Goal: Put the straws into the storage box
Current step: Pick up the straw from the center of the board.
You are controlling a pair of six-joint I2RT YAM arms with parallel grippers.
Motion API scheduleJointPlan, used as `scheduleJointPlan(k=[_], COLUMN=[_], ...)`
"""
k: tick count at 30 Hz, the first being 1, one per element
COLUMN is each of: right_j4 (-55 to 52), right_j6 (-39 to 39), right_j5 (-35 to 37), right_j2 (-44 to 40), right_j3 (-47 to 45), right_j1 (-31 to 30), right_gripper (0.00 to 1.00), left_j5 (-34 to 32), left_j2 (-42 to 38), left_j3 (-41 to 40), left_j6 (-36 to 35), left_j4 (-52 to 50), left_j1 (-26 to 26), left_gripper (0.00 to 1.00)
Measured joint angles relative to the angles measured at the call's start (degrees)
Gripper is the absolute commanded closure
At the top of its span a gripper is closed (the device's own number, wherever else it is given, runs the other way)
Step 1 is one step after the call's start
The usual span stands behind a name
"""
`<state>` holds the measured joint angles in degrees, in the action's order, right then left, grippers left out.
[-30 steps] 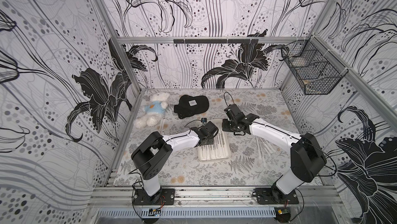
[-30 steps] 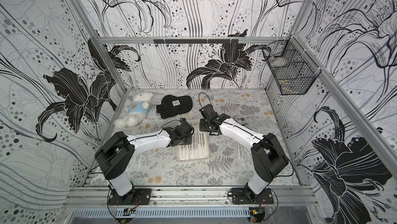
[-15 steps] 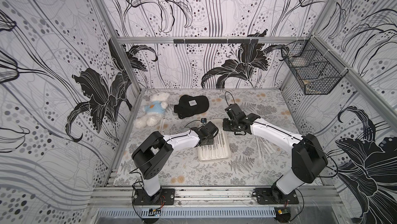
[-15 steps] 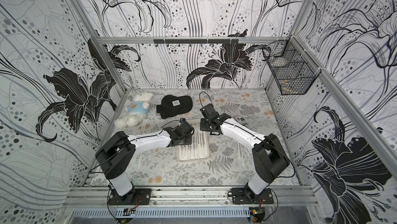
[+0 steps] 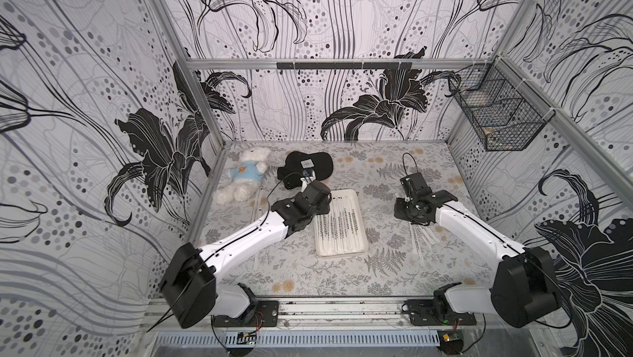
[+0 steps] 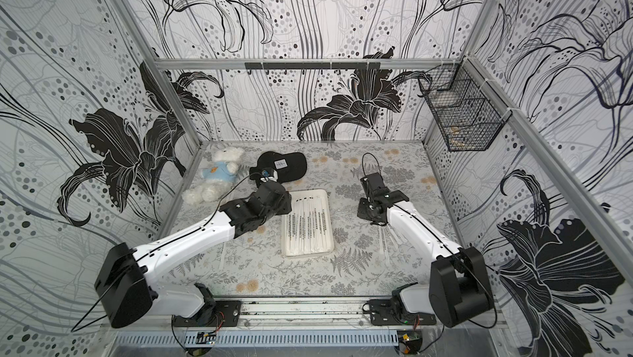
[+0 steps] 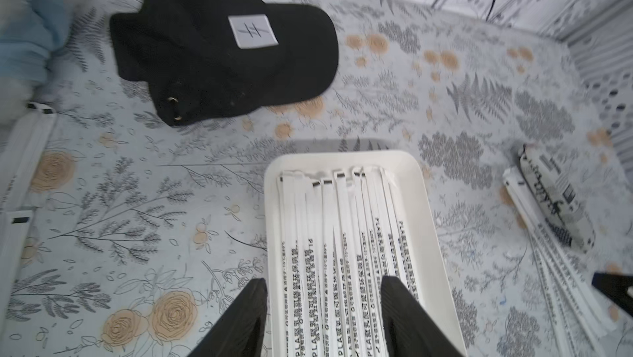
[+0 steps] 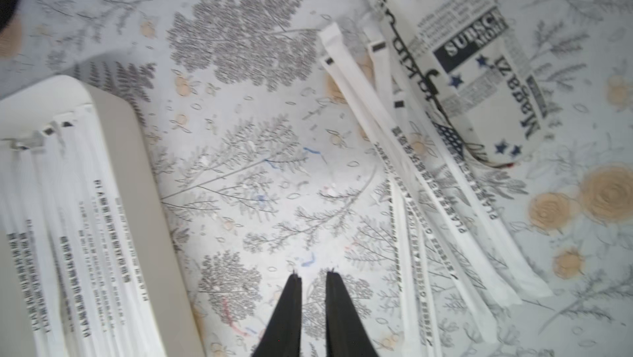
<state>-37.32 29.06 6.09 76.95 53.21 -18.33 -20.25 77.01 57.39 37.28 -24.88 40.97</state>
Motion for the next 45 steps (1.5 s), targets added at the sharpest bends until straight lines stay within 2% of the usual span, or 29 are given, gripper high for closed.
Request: scheduleJointPlan(k=[5, 11, 30, 39, 45], right_j4=[-0.5, 0.6, 6.0, 6.3, 6.0], right_j6=[-1.5, -1.8, -4.9, -6.5, -6.7], right_j5=[0.0, 0.9, 3.5, 3.1, 0.2], right_j2=[0.9, 5.2, 11.6, 11.9, 11.7], right_j3=[-2.4, -5.1, -6.2, -6.4, -6.3], right_j1=[3.4, 3.6, 4.9, 4.8, 0.9], right_gripper=[0.79, 0.79, 0.82, 0.88, 0.9], left_j5=[-1.1, 0.1, 1.3, 2.2, 2.3], left_j2=[-5.3, -5.8, -3.2, -2.2, -2.1], left_j3=[-9.4, -14.7, -15.4, -15.9, -15.9], left_j6=[-1.0, -0.9, -0.5, 0.0, 0.1], left_j4=[3.8, 6.5, 10.0, 10.4, 11.2], left_j1=[-4.0, -4.1, -4.1, -4.1, -4.1], left_gripper=[0.33, 0.33, 0.34, 0.34, 0.35])
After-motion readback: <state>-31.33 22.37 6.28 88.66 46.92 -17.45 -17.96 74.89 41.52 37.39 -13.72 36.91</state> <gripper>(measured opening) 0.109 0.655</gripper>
